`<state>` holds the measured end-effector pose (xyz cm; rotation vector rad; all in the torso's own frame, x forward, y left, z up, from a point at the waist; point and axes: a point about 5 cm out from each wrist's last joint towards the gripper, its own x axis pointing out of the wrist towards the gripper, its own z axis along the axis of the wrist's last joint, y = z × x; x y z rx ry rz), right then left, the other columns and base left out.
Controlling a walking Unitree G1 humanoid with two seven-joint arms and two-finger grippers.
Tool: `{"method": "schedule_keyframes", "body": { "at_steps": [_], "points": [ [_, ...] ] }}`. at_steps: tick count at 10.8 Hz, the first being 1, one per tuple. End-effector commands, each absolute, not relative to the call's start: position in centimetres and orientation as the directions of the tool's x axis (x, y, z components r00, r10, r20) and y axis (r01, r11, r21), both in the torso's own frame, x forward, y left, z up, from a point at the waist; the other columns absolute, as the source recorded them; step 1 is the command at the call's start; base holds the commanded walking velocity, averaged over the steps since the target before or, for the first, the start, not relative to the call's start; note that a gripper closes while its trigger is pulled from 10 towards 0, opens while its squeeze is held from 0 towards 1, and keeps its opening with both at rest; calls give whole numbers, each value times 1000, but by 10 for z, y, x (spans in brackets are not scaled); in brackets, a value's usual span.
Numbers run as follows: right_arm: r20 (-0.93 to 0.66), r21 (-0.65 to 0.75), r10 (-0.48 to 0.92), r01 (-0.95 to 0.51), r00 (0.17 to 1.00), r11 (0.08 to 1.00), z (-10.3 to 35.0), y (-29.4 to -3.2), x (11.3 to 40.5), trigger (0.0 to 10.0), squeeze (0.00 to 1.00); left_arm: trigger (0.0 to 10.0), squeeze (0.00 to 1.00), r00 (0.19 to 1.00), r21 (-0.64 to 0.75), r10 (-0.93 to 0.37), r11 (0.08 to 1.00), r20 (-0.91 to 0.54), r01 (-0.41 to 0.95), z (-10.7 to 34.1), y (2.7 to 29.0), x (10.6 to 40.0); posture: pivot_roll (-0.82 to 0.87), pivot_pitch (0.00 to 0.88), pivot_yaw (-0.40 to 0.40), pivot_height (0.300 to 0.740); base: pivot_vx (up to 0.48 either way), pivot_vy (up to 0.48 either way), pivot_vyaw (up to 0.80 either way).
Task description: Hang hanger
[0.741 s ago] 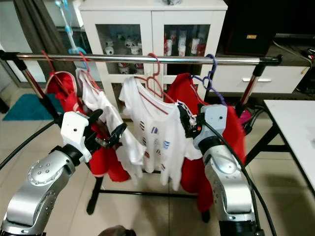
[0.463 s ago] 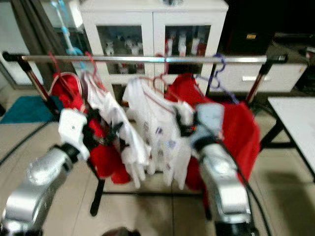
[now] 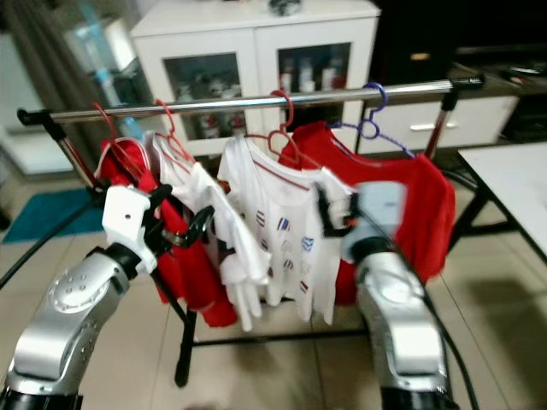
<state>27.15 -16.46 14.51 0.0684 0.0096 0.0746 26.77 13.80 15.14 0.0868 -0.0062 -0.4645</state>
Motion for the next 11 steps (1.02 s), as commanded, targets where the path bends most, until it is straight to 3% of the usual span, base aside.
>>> {"method": "schedule_keyframes", "body": {
  "at_steps": [1,2,7,9,11],
  "points": [
    [-13,91,132,-130,991,987,146,-153,271,10000,1000,10000,0,906,66,-422,904,-14,422,149,145,268,-51,0,112,740,0,0,0],
    [-16,87,152,-150,988,985,145,-153,270,10000,1000,10000,0,909,35,-416,909,4,416,147,144,268,-55,0,111,740,0,0,0],
    [-30,48,299,-297,954,954,143,-133,263,10000,1000,10000,0,930,51,-369,928,0,368,145,143,263,-50,5,98,740,0,0,800],
    [-25,3,258,-258,966,966,139,-135,265,10000,1000,10000,0,944,74,-329,942,-2,329,143,150,267,-46,15,85,740,0,0,800],
    [-10,43,262,-261,965,964,144,-134,266,10000,1000,10000,0,949,62,-315,947,-5,314,144,154,265,-45,27,91,740,0,0,800]
  ]
}}
